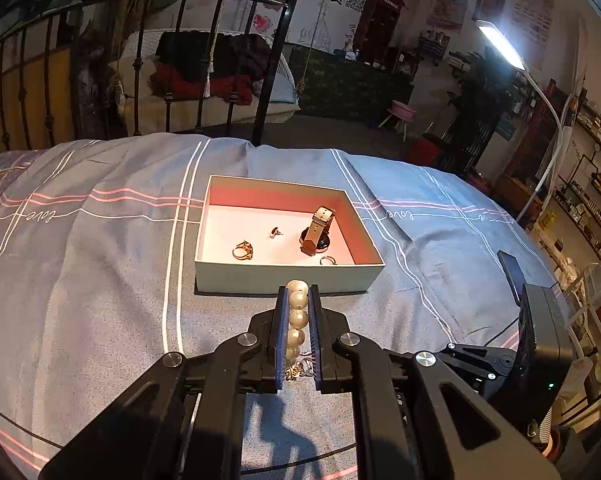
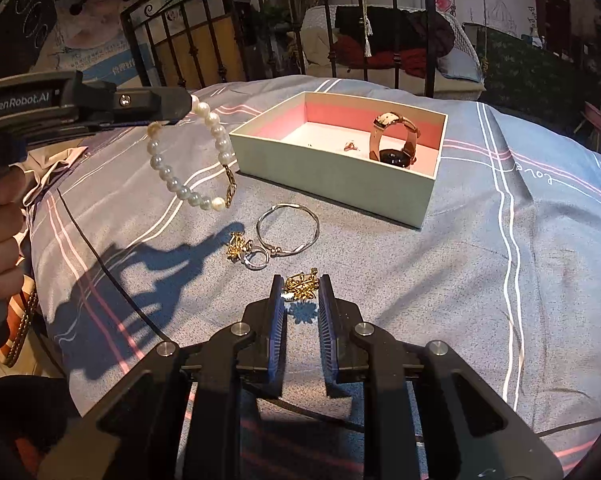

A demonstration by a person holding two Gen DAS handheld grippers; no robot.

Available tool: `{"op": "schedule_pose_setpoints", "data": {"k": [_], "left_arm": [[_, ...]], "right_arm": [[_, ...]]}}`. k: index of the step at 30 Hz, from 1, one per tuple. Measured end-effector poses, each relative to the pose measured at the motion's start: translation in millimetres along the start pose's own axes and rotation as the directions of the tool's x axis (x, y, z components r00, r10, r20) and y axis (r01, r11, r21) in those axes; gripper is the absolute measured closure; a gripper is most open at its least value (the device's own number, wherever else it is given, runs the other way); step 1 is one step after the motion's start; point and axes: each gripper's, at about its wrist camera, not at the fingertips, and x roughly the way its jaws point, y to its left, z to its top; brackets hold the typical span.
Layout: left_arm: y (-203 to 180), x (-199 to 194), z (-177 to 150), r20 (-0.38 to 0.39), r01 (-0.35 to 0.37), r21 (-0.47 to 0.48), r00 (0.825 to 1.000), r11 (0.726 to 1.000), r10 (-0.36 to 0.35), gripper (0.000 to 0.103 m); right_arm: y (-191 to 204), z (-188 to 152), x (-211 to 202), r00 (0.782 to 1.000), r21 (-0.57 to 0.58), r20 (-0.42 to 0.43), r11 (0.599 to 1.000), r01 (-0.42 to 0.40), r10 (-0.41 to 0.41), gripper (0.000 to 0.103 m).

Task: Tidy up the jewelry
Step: 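Lift the pearl bracelet with the left tool while the right tool grasps gold flower earrings, then lower the bracelet and earrings into the box and open both tools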

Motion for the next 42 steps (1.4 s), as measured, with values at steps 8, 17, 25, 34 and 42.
{"op": "schedule_pose_setpoints", "data": {"k": [8, 17, 25, 34, 42], "left_arm": [[-6.0, 9.8, 24.4, 0.024, -0.002, 0.030, 1.000, 1.000, 0.001, 0.094], [-2.7, 44.3, 76.8, 0.049, -0.048, 0.034, 0.998, 0.998, 0.046, 0.094], [7.2, 92.9, 92.3, -0.023, -0.086, 0.002, 0.996, 0.996, 0.086, 0.094], [17.4, 122.7, 82.7, -0.104, -0.116, 0.000, 0.988, 0.993, 0.115, 0.094], [20.1, 134.2, 75.1, -0.141, -0.141, 0.012, 0.980, 0.990, 0.142, 0.094]], "right_arm": [[-3.1, 41.1, -12.5, 0.995, -0.010, 0.094, 1.000, 0.017, -0.016, 0.085], [-32.8, 107.5, 5.7, 0.986, 0.057, 0.149, 0.996, 0.069, -0.077, 0.084], [-45.7, 127.7, 44.9, 0.989, 0.072, 0.092, 0.992, 0.108, -0.114, 0.084], [-58.1, 118.4, 72.8, 0.993, 0.088, 0.021, 0.989, 0.116, -0.118, 0.084], [-56.0, 111.0, 84.6, 0.993, 0.077, -0.020, 0.990, 0.119, -0.118, 0.084]]}}
